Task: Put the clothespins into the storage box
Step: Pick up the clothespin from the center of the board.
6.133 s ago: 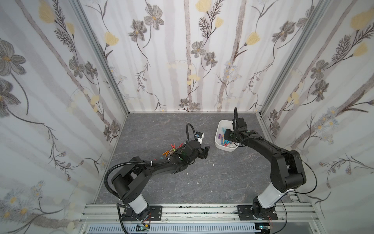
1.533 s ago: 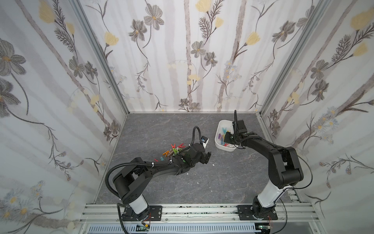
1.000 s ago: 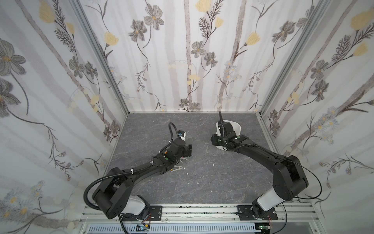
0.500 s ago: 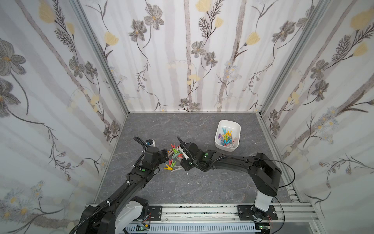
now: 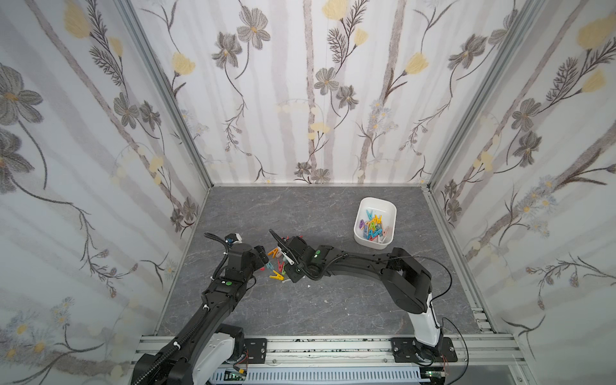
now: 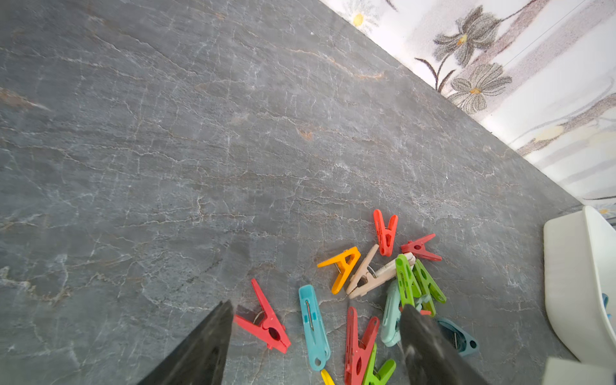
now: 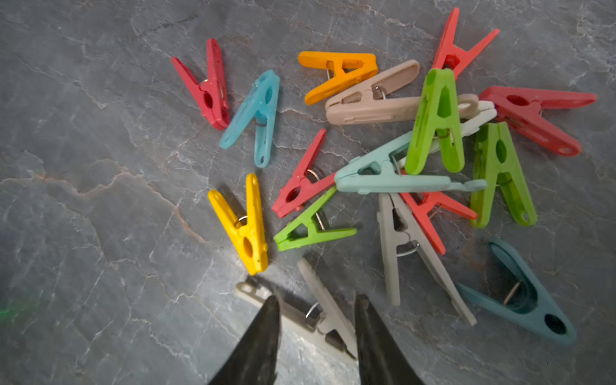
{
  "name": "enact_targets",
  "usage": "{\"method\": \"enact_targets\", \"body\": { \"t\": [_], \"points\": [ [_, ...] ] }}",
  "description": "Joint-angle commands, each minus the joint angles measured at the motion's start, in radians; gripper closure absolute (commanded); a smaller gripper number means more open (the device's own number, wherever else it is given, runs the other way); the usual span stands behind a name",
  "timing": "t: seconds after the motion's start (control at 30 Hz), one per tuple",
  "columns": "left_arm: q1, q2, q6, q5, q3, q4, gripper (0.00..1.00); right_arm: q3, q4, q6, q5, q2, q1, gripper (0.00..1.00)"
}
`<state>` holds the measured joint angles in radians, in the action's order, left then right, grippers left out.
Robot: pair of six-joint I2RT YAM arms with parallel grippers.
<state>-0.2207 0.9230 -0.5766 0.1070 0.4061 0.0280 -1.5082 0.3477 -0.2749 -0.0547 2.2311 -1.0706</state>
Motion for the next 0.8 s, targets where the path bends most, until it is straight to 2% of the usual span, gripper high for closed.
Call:
{"method": "enact_targets", "body": {
  "t": [0.0,0.17,0.57,0.77],
  "points": [
    [0.001,0.004,-0.017,-0.025,-0.01,-0.035,0.21,-0.038,0.023,0.038,-0.01,0.031,0.004,0.62],
    [0.001,0.004,-0.009,-0.023,-0.013,-0.045,0.22,-0.089,0.059,0.052,0.001,0.085,0.003,0.66],
    [0.001,0.007,-0.002,-0.026,-0.015,-0.063,0.22,-0.089,0.104,0.072,0.015,0.113,-0.001,0.75],
    [0.003,0.013,0.002,-0.029,0.006,-0.061,0.23,-0.038,0.082,0.046,0.0,0.046,0.011,0.85]
  ]
}}
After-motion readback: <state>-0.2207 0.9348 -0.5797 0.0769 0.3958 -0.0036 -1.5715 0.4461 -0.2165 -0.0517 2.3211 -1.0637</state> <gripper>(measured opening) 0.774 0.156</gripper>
